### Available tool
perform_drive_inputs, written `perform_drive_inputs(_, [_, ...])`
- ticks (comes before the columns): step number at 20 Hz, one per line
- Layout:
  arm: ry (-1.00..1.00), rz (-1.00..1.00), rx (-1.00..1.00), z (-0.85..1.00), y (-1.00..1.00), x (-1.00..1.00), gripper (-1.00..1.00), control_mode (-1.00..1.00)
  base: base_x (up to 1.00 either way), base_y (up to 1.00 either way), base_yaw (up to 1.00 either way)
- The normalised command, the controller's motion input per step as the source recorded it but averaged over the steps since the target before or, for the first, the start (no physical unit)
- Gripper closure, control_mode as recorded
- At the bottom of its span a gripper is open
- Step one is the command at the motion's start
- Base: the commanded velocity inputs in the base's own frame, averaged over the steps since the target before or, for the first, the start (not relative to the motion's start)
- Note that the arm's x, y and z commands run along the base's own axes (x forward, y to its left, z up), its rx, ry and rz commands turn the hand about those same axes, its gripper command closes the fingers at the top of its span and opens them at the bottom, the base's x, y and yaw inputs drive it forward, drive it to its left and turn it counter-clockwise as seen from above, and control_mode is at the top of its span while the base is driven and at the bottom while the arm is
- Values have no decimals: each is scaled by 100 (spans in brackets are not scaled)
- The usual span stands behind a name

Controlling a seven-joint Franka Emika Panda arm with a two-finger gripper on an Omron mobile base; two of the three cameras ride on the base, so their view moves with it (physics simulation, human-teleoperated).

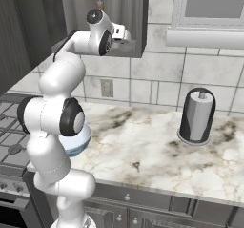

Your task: Retrieve the bottle and the shaker from the cabinet and place them next to the mixing bowl on the counter. Then add garlic from the fridge to the mixing bowl.

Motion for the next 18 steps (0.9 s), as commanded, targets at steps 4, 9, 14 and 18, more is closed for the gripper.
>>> perform_drive_inputs(4, [0,0,0,0,0,0,-100,-100,0,0,0])
perform_drive_inputs(9, [0,0,0,0,0,0,100,-100,0,0,0])
perform_drive_inputs(14, [0,0,0,0,0,0,100,-100,0,0,0])
perform_drive_inputs(18, [0,0,0,0,0,-2,100,-100,0,0,0])
